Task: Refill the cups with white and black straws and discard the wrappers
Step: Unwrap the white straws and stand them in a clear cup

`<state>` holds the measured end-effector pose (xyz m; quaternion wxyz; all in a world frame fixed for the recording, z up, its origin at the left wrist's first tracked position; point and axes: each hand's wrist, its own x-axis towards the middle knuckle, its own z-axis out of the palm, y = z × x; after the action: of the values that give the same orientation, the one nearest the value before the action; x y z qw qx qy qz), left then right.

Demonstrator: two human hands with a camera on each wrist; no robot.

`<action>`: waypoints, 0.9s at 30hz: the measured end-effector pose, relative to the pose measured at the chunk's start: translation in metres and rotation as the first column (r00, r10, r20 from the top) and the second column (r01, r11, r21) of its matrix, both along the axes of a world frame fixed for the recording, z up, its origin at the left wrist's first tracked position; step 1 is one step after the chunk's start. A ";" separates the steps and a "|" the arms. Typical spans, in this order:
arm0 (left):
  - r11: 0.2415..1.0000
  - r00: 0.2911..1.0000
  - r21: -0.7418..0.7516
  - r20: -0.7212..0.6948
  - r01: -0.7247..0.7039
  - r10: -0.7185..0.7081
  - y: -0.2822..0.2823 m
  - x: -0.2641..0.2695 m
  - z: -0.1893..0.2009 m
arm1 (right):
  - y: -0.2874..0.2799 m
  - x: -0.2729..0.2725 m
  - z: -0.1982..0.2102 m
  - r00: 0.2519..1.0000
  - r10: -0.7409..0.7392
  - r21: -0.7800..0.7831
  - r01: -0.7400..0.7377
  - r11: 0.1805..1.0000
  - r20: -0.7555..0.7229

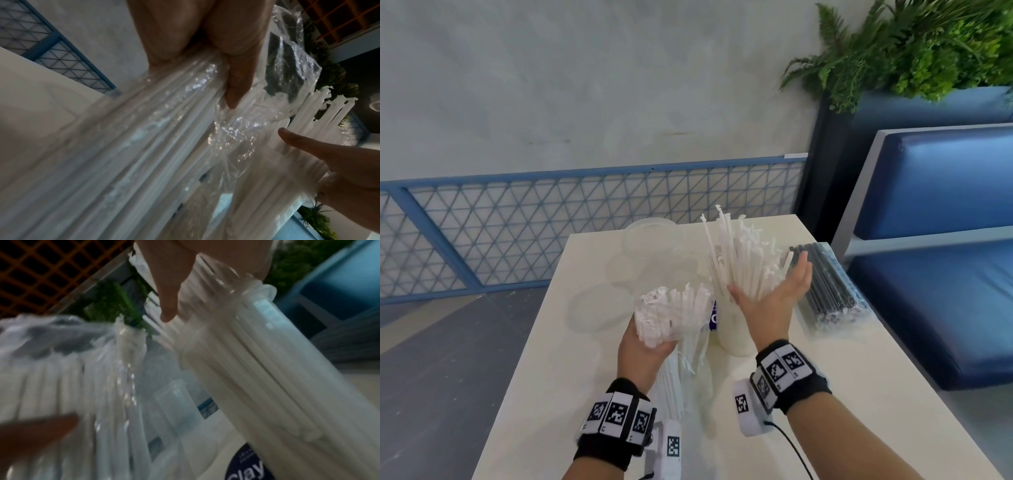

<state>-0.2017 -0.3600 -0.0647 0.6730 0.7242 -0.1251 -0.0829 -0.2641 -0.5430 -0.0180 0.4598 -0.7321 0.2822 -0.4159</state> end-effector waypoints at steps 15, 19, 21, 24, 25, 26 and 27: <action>1.000 1.000 -0.017 -0.016 -0.005 0.005 -0.002 -0.003 0.006 | -0.009 0.037 0.016 0.808 0.042 -0.102 -0.125 0.987 -0.588; 1.000 1.000 -0.015 -0.019 -0.004 0.004 -0.001 -0.004 0.007 | -0.004 0.041 0.015 0.760 0.003 -0.123 -0.108 0.987 -0.649; 1.000 1.000 -0.014 -0.014 -0.001 0.001 -0.002 -0.005 0.007 | -0.001 0.044 0.015 0.755 0.012 -0.089 -0.093 0.992 -0.656; 1.000 1.000 -0.027 -0.025 -0.008 0.007 -0.002 -0.006 0.006 | 0.001 0.048 0.014 0.781 0.004 -0.064 -0.056 0.996 -0.625; 0.999 1.000 -0.033 -0.025 -0.009 0.008 -0.002 -0.006 0.006 | 0.001 0.048 0.014 0.799 -0.019 -0.084 -0.039 0.996 -0.601; 0.999 1.000 -0.032 -0.023 -0.008 0.007 -0.002 -0.006 0.006 | 0.000 0.048 0.013 0.828 -0.035 -0.099 -0.024 0.995 -0.559; 1.000 1.000 -0.028 -0.018 -0.006 0.005 -0.001 -0.006 0.006 | -0.001 0.048 0.014 0.863 -0.029 -0.092 -0.021 0.996 -0.504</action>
<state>-0.2079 -0.3613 -0.0588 0.6846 0.7142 -0.1182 -0.0857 -0.2163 -0.5441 -0.0043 0.3340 -0.8357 0.3741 -0.2240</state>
